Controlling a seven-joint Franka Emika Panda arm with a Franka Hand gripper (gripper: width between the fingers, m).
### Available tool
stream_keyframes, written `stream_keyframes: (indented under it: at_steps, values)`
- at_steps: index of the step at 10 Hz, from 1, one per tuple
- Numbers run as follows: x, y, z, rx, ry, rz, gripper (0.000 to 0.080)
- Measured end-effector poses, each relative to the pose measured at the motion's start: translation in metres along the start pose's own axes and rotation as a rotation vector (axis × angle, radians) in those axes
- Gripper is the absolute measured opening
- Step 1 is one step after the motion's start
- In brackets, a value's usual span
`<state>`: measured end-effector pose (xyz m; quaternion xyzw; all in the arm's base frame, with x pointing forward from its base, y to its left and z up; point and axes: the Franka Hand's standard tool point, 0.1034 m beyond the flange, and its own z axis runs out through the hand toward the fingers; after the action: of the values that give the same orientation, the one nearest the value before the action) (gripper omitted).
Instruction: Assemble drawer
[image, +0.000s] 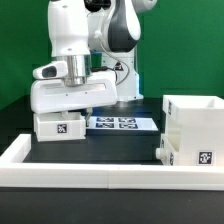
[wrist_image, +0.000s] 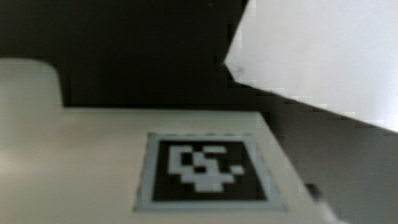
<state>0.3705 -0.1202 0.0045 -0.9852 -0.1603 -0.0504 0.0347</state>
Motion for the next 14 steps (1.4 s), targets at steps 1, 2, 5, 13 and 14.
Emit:
stream_keyframes:
  at_steps: [1,2,5,13,14]
  values:
    - [0.003,-0.001,0.0,-0.001,0.002,-0.003,0.0067]
    - [0.008,-0.002,-0.002,-0.006,0.008,-0.008,0.0042]
    - [0.032,-0.015,-0.007,-0.013,0.022,-0.019,0.0042]
    - [0.111,-0.044,-0.031,0.01,0.043,-0.064,0.0042]
    - [0.11,-0.044,-0.03,0.01,0.039,-0.121,0.0042]
